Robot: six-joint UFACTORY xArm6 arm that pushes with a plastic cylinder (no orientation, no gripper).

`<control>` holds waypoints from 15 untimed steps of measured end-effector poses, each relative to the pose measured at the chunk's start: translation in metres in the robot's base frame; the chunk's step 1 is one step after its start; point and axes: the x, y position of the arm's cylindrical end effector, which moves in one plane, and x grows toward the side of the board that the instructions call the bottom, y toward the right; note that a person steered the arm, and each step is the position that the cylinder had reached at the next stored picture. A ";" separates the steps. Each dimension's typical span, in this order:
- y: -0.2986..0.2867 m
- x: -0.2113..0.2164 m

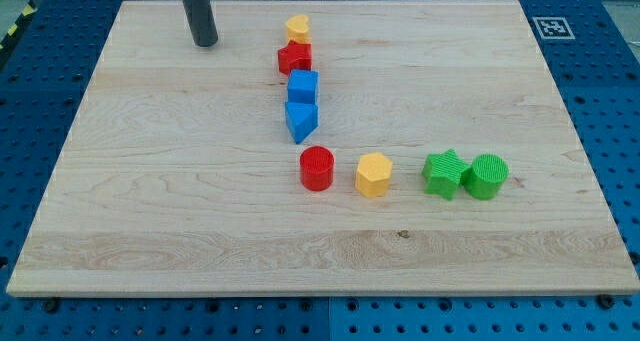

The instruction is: Point your arm to the yellow heart

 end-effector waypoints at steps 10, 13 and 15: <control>0.067 0.005; 0.088 0.005; 0.049 -0.020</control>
